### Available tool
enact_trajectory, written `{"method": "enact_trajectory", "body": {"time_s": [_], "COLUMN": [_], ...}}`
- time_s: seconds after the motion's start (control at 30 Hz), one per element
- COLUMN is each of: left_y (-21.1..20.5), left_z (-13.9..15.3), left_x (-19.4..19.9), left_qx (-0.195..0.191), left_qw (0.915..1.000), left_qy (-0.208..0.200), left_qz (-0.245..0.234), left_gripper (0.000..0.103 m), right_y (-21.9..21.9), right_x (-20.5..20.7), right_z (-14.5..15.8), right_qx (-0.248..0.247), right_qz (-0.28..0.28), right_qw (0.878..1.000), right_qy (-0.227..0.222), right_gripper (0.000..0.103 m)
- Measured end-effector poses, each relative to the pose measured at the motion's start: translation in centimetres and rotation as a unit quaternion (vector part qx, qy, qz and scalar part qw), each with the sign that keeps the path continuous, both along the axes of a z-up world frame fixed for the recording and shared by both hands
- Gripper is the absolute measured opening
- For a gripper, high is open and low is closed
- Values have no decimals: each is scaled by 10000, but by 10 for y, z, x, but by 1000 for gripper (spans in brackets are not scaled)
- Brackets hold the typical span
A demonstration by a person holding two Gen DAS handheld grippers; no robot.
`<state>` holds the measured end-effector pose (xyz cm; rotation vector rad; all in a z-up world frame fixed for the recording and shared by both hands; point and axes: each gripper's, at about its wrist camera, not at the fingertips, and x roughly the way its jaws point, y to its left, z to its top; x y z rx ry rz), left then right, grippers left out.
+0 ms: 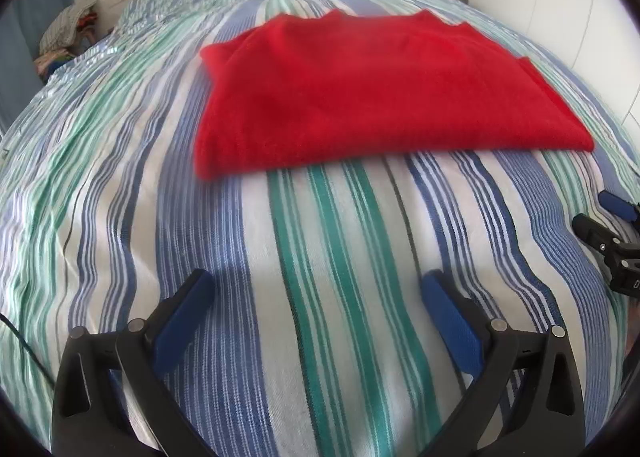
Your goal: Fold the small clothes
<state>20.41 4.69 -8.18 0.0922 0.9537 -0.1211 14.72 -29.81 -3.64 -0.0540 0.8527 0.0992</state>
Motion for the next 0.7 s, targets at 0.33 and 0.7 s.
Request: {"method": "enact_trajectory", "body": {"time_s": [0.33, 0.7], "left_y": [-5, 0], "left_z": [2, 1], "left_x": [-10, -9], "left_qx": [181, 58], "left_qw": [9993, 9995], "left_qy": [-313, -293], "left_qz": [-51, -45], "left_gripper": [103, 103], "right_y": [-1, -1], "right_x": [0, -2], "right_z": [1, 1], "right_qx": [32, 93], "right_qz": [5, 10], "right_qw": [10000, 9999], "right_qy": [-13, -37], "right_gripper": [100, 100]}}
